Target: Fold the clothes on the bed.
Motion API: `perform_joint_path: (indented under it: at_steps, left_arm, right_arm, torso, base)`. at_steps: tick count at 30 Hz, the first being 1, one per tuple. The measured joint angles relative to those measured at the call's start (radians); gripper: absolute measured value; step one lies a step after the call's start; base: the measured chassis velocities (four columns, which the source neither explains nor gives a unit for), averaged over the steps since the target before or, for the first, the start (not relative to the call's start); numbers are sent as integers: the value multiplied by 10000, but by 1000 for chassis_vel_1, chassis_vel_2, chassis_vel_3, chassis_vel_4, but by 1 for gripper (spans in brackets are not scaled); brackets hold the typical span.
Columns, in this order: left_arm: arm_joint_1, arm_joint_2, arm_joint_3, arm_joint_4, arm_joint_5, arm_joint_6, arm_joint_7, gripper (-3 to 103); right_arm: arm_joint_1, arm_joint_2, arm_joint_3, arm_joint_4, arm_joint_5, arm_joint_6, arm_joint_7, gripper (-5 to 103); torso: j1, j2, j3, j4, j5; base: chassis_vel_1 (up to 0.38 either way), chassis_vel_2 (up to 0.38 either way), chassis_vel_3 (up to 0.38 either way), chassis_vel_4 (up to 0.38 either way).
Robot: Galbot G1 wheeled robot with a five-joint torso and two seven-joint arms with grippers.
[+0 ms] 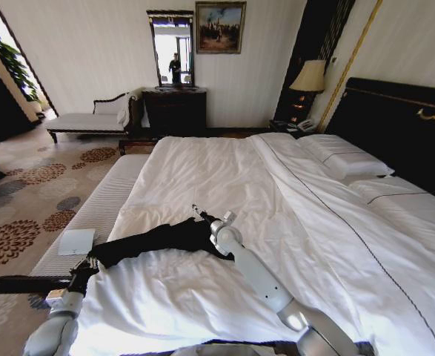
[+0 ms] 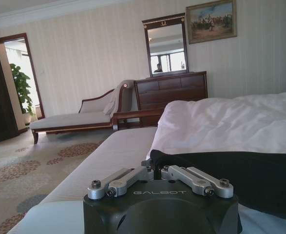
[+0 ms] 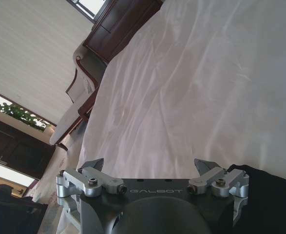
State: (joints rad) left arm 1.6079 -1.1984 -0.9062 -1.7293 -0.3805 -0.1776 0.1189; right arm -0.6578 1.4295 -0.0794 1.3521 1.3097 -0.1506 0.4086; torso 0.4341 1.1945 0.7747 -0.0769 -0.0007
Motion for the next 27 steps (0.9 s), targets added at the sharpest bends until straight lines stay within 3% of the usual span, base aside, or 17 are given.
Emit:
perform_joint_path:
  at_steps: [2,5,8,12,23,27]
  left_arm:
    - [-14,-40,49,-9,-39,-15,0,1]
    - [-34,-99,96,-55,-28,-24,1,1]
    - [-38,-118,107,-59,22,-40,4,1]
    - [-12,-117,81,-47,34,-53,7,1]
    - [-18,-117,70,-110,-38,-72,-8,1]
    - [-27,-131,70,-109,-41,-76,-15,1]
  right_arm:
    - [20,106,48,-200,-26,-46,34,103]
    - [17,310,122,-428,-56,-102,84,99]
    - [-23,608,194,-610,-108,-146,163,86]
    - [-69,839,181,-705,-221,-186,215,82]
    - [-92,1405,155,-1263,-548,-251,187,90]
    - [-78,1463,144,-1392,-605,-260,193,75]
  torso:
    - [0,0,0,-1,0]
    - [0,0,0,-1,0]
    - [0,0,0,0,0]
    - [0,0,-1,0,-1]
    - [0,0,-2,0,0]
    - [0,0,-2,0,-1]
  base:
    - [0,0,0,0]
    - [0,0,0,0]
    - [0,0,0,0]
    - [0,0,0,0]
    - [0,0,0,0]
    - [0,0,0,0]
